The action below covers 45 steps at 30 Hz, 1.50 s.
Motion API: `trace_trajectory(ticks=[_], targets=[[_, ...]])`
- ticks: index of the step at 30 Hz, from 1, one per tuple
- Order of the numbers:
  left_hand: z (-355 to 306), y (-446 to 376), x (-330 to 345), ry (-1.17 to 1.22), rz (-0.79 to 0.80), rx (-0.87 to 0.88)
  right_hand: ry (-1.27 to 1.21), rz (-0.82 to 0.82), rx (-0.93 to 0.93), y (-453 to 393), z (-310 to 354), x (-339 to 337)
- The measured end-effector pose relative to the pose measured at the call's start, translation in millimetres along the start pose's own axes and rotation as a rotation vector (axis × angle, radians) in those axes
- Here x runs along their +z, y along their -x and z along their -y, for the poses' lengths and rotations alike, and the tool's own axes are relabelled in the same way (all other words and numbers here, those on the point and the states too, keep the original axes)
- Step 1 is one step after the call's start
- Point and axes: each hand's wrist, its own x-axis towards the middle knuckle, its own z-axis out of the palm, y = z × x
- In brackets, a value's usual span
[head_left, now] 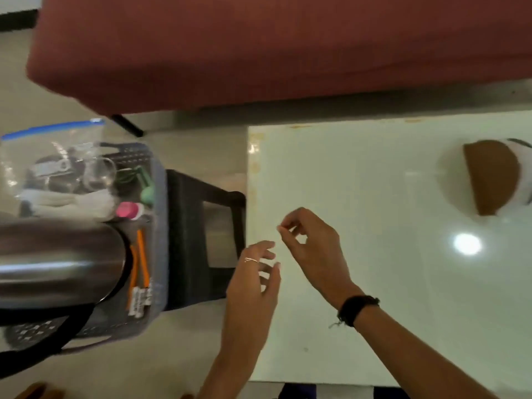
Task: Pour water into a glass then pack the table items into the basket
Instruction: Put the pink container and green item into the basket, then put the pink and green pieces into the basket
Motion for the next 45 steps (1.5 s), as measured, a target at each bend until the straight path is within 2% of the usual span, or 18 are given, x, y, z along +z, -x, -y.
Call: trace_trajectory(ticks=[5, 11, 18, 22, 26, 29, 33, 36, 39, 42, 45], targets=[[-55.2, 16.5, 135.8, -0.013, 0.256, 0.062, -0.002, -0.16, 0.232, 51.5, -100.6, -130.6], [-140.7, 39.8, 313.0, -0.101, 0.526, 0.202, 0.039, -0.367, 0.388, 113.9, -203.6, -296.0], [-215.3, 46.4, 483.1, -0.234, 0.644, 0.384, 0.009, -0.637, 0.568, 151.5, -303.5, -436.7], [-247.8, 25.5, 558.9, -0.379, 0.654, 0.623, -0.037, -0.841, 0.639, 161.7, -357.5, -485.2], [-282.6, -16.0, 621.2, -0.713, 0.704, 0.937, -0.107, -1.073, 0.695, 164.4, -398.1, -515.8], [-307.7, -44.7, 657.2, -0.862, 0.652, 1.061, -0.097, -1.129, 0.725, 166.4, -421.6, -530.2], [-319.6, -60.3, 688.5, -1.015, 0.598, 0.951, -0.097, -1.118, 0.748, 167.1, -440.7, -541.2], [-315.1, -54.8, 697.8, -0.887, 0.568, 0.88, -0.098, -1.083, 0.776, 169.1, -446.4, -542.3], [-302.1, -43.2, 695.6, -0.807, 0.544, 0.975, -0.053, -1.015, 0.794, 171.7, -445.1, -537.8], [-284.5, -27.1, 684.8, -0.742, 0.584, 0.985, -0.012, -0.939, 0.789, 174.2, -438.1, -527.4], [-265.5, -1.9, 662.3, -0.641, 0.661, 0.903, -0.036, -0.878, 0.764, 175.6, -424.3, -509.7]])
